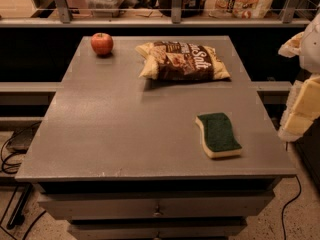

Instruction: Move sponge near apple

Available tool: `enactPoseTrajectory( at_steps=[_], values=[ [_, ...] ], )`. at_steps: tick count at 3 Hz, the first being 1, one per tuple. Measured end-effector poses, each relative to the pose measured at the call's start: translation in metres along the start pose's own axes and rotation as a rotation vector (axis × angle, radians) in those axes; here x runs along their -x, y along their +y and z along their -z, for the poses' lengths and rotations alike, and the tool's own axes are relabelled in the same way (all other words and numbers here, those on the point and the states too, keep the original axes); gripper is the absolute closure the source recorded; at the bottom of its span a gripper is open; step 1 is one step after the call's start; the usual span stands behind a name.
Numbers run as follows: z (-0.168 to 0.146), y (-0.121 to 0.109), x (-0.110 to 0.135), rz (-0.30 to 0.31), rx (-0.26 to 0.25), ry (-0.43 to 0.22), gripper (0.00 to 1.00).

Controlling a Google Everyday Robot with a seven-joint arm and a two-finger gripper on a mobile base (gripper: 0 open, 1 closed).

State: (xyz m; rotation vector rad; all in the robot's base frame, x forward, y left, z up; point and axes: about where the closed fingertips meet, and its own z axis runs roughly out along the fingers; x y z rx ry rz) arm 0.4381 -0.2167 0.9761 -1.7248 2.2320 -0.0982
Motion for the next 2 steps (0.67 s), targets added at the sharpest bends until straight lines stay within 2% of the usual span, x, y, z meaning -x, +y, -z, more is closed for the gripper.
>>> enactPoseTrajectory(
  at_steps=[1, 2],
  values=[
    [0.0000, -0.0001, 0.0000, 0.000, 0.000, 0.000, 0.00],
    [-0.0045, -0.0053, 0.0000, 0.010, 0.004, -0.048, 0.00]
  ],
)
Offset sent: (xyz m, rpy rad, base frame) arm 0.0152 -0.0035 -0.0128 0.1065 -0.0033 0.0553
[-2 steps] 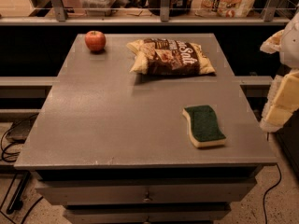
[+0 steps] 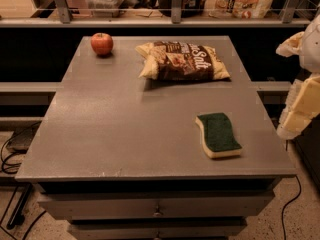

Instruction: Move sponge near apple

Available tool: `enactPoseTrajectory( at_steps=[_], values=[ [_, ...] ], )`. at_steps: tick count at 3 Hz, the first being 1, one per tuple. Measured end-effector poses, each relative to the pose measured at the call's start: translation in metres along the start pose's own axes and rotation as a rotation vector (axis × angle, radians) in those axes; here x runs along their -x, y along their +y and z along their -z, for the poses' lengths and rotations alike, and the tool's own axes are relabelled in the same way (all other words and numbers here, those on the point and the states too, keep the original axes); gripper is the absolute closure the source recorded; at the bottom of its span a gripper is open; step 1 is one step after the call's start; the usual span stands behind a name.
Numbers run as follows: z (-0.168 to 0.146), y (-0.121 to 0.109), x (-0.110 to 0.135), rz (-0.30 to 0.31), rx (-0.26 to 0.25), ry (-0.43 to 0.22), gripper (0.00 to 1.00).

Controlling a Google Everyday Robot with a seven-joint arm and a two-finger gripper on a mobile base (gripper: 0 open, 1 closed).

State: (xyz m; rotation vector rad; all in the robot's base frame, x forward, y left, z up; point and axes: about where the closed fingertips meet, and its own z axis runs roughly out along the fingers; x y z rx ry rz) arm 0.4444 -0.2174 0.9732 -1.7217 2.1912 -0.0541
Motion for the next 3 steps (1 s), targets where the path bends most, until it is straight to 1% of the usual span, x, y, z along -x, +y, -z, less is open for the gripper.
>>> enactPoseTrajectory(
  at_steps=[1, 2, 3],
  values=[
    [-0.026, -0.002, 0.003, 0.045, 0.058, -0.099, 0.00],
    [-0.058, 0.000, 0.008, 0.089, 0.110, -0.169, 0.00],
    [-0.088, 0.000, 0.011, 0.113, 0.142, -0.202, 0.00]
  ],
)
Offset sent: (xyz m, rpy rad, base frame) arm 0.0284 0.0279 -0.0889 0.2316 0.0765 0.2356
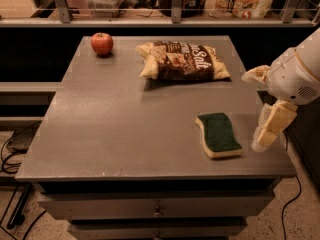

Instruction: Move sponge near apple

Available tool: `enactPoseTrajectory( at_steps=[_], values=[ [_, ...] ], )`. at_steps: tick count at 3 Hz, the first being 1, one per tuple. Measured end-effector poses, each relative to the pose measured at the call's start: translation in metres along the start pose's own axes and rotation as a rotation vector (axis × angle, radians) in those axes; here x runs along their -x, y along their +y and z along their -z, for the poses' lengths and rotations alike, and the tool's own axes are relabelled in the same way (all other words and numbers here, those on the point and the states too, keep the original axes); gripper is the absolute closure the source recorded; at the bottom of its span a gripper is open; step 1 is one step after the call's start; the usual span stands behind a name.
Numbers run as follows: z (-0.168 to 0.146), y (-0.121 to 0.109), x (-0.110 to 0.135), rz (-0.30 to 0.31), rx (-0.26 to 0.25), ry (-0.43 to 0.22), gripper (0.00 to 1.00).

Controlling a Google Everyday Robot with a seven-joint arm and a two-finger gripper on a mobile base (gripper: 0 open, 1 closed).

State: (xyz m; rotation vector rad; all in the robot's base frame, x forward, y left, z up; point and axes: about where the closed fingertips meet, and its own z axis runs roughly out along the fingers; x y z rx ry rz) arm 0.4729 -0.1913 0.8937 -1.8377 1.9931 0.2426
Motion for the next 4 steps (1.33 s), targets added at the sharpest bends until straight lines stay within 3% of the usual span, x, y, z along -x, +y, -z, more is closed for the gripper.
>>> enactPoseTrajectory(
  at_steps=[3, 4],
  values=[
    [-0.075, 0.014, 0.004, 0.009, 0.137, -0.069, 0.00],
    [-0.085, 0.018, 0.006, 0.017, 0.150, -0.050, 0.26]
  ],
)
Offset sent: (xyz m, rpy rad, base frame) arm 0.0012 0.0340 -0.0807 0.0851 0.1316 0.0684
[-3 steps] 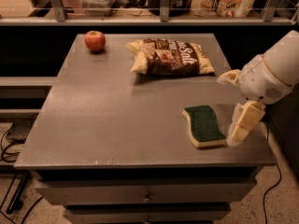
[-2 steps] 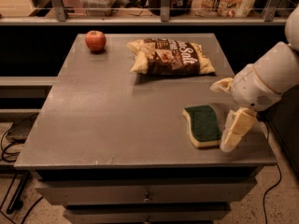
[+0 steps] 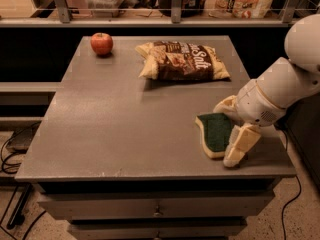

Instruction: Move sponge near apple

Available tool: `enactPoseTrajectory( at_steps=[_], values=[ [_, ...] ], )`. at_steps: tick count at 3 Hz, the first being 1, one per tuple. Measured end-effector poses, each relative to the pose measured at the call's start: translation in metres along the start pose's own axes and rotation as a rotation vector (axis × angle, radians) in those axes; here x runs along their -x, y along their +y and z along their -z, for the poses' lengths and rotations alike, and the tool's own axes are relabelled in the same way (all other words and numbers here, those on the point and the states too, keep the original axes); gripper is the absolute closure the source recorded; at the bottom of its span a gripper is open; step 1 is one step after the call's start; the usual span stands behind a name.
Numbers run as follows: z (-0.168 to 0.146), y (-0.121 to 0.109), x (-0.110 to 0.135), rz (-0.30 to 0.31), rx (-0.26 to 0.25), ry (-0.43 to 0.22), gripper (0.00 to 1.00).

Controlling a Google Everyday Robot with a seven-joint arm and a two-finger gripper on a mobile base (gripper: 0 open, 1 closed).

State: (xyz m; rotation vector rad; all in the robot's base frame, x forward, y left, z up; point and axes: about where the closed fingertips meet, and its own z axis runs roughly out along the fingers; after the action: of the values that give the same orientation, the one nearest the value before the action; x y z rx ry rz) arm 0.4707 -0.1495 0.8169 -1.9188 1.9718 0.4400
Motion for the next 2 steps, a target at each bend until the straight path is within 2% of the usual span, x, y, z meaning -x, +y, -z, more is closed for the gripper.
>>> enactPoseTrajectory(
  at_steps=[2],
  values=[
    [0.021, -0.005, 0.019, 0.040, -0.049, 0.048, 0.73]
  ],
)
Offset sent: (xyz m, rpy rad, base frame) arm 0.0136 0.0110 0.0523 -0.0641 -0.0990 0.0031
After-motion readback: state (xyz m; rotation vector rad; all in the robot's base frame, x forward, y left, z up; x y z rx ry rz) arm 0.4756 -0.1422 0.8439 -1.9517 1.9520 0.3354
